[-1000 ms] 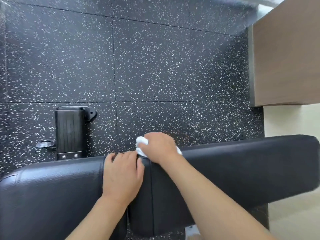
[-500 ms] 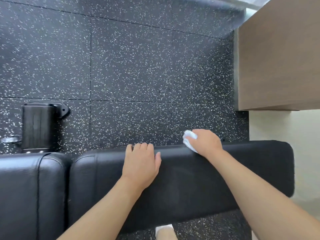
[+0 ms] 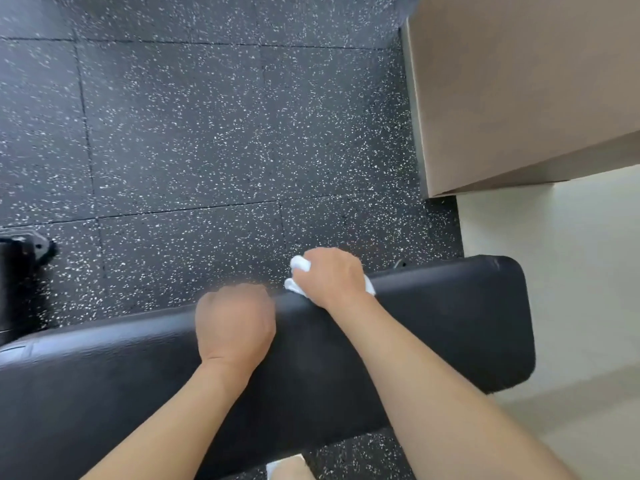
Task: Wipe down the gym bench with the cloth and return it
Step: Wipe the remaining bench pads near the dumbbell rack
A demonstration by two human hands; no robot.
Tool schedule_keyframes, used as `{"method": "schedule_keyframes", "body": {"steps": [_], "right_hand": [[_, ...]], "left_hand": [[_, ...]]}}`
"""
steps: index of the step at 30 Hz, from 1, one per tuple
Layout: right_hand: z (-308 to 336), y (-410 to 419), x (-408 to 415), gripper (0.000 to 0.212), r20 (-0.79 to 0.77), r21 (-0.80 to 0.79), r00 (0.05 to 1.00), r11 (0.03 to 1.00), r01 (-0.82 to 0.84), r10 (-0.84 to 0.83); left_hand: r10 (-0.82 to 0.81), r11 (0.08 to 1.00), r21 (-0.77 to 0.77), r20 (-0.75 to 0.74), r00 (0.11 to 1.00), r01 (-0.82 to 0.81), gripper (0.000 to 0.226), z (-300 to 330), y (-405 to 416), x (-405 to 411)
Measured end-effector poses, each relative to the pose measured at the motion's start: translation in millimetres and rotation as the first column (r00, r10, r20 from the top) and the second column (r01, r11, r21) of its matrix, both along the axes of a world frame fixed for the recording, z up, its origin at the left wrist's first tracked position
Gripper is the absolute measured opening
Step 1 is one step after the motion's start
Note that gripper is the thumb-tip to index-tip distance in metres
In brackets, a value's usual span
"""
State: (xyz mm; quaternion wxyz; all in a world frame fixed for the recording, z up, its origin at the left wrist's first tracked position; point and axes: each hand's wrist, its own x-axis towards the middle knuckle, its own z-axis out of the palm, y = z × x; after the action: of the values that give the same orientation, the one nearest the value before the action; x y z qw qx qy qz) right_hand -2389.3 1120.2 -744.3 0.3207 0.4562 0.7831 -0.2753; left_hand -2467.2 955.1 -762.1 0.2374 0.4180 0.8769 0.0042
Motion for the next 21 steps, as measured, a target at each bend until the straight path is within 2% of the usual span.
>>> {"method": "schedule_keyframes", "body": {"steps": [2, 5, 8, 10, 12, 15, 18, 21], "right_hand": [[-1.5, -18.4, -16.7, 0.022, -0.092, -0.042, 0.995, 0.999, -0.033, 0.029], [-2.9, -22.4, -25.4, 0.022, -0.144, -0.111, 0.989, 0.993, -0.047, 0.031], [-2.2, 3.4, 6.7, 0.027, -0.118, -0.052, 0.986, 0.99, -0.129, 0.122], [4.0, 36.9, 44.3, 0.03, -0.007, 0.028, 0.979, 0.979, -0.201, 0.202], [12.5, 73.2, 82.8, 0.028, 0.117, 0.081, 0.985, 0.987, -0.136, 0.126], [18.8, 96.0, 108.7, 0.026, 0.197, 0.156, 0.98, 0.987, -0.032, 0.001], [14.8, 73.0, 83.4, 0.023, 0.19, 0.158, 0.982, 0.987, -0.02, -0.01], [7.7, 26.7, 31.6, 0.024, 0.09, 0.057, 0.996, 0.998, 0.015, -0.02]], "left_hand": [[0.007, 0.999, 0.032, -0.034, 0.999, -0.006, 0.043, -0.6, -0.6, 3.0], [0.035, 0.999, 0.04, -0.066, 0.997, -0.032, 0.043, -2.0, 2.8, 4.3], [0.033, 0.999, 0.029, -0.086, 0.996, -0.03, 0.044, -7.9, -0.9, 5.9], [0.03, 0.999, 0.037, -0.087, 0.996, -0.026, 0.044, -10.0, -2.8, 6.1], [0.032, 0.999, 0.045, -0.087, 0.996, -0.028, 0.044, -10.0, -2.9, 6.0], [0.057, 0.995, 0.092, -0.087, 0.995, -0.049, 0.043, -10.2, -3.1, 6.7], [0.052, 0.995, 0.089, -0.074, 0.996, -0.046, 0.045, -8.9, -2.9, 5.3], [0.051, 0.994, 0.098, -0.084, 0.995, -0.043, 0.043, -8.2, -2.8, 4.9]]}}
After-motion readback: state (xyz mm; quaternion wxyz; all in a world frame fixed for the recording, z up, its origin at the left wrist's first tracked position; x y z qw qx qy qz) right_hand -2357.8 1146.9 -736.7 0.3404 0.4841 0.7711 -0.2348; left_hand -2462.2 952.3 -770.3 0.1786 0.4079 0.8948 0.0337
